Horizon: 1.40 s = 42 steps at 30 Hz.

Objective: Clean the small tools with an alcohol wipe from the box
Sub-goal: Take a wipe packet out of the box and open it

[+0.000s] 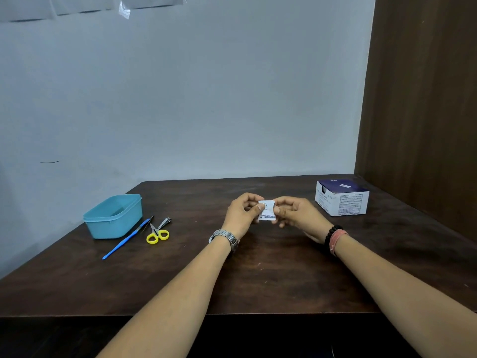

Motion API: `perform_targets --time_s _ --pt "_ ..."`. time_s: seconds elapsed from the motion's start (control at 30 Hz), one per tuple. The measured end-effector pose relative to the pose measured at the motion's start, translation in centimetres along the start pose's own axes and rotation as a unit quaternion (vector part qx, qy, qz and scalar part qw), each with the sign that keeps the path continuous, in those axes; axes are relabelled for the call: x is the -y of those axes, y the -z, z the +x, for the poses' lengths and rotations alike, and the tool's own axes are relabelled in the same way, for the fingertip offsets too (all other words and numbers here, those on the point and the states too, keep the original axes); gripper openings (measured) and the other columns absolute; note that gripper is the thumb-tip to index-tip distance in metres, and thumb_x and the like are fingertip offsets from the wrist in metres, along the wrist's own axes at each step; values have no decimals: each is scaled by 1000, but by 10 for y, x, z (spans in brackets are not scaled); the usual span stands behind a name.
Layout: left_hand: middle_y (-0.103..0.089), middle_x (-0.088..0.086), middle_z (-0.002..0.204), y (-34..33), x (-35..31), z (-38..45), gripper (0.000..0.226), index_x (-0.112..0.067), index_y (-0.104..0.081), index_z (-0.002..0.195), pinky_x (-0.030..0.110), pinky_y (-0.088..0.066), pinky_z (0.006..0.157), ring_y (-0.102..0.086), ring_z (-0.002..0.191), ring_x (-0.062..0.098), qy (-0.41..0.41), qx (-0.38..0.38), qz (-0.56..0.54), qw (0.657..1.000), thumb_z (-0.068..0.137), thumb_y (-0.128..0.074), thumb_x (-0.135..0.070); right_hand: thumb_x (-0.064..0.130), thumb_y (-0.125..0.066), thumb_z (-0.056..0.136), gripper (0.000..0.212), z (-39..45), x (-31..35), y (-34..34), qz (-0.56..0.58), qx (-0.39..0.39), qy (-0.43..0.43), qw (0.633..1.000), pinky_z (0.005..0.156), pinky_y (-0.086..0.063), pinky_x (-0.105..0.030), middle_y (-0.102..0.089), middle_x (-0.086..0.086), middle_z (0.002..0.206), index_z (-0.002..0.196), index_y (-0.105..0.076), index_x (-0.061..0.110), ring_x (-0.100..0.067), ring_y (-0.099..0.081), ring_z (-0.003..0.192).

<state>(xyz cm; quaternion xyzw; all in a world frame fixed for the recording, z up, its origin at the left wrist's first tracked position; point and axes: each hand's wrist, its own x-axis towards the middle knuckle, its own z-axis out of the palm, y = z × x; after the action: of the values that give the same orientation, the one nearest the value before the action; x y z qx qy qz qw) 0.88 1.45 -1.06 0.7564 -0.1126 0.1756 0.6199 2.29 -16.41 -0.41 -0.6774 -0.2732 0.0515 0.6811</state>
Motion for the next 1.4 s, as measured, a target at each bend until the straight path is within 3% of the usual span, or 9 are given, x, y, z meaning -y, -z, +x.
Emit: perform_targets --time_s 0.17,0.37,0.53,0.7,1.0,1.17,1.3,1.4 --pt "-68 3 86 0 0 1 9 -20 -66 93 25 -52 60 -61 69 12 3 -3 13 1000 90 -64 -11 0 -59 92 17 1 -1 2 -23 -8 -1 1000 57 -52 -20 -69 -13 82 109 -63 0 -13 -66 67" --pt "-67 -1 82 -2 0 -1 7 -18 -66 94 27 -55 61 -61 68 12 -18 8 55 998 90 -65 -12 4 -63 91 14 -1 0 1 -104 -31 17 994 56 -51 -20 -73 -8 89 105 -66 5 -7 -64 72" --pt "-66 -1 81 -2 -5 -3 6 -15 -66 94 21 -53 58 -60 69 9 -33 4 56 998 89 -66 -11 3 -61 92 8 1 0 1 -105 -42 14 993 51 -50 -19 -69 -13 79 99 -62 6 -8 -65 60" --pt "-67 -1 83 -3 -5 -4 8 -14 -67 94 23 -55 59 -62 72 10 -32 13 68 997 87 -69 -13 3 -68 86 8 1 -3 4 -147 -48 10 988 53 -49 -21 -71 -6 79 91 -66 10 -10 -61 66" --pt "-67 -1 83 -1 -5 -3 8 -18 -66 91 24 -53 58 -61 67 11 -16 -1 50 999 87 -69 -12 -2 -66 87 11 2 -3 4 -106 -53 11 993 60 -52 -19 -72 -4 78 94 -67 7 -9 -64 66" --pt "-71 5 95 -3 -3 -3 17 -15 -66 100 23 -53 60 -65 79 12 -3 39 51 998 84 -72 -13 -1 -66 87 10 2 -2 4 -101 -54 14 993 60 -52 -20 -71 -4 75 93 -66 8 -11 -63 67" --pt "-70 7 97 0 -2 -2 16 -19 -64 98 27 -57 64 -66 80 16 4 17 57 998 85 -70 -12 -1 -64 89 11 4 -3 8 -121 -100 11 987 59 -52 -19 -71 -9 76 89 -62 10 -17 -60 63" --pt "-67 6 97 3 -3 -2 25 -21 -52 101 30 -59 68 -63 79 15 20 -19 44 999 86 -70 -12 -5 -60 90 18 5 -2 9 -109 -137 15 984 55 -52 -20 -69 -10 76 88 -52 11 -14 -64 62"
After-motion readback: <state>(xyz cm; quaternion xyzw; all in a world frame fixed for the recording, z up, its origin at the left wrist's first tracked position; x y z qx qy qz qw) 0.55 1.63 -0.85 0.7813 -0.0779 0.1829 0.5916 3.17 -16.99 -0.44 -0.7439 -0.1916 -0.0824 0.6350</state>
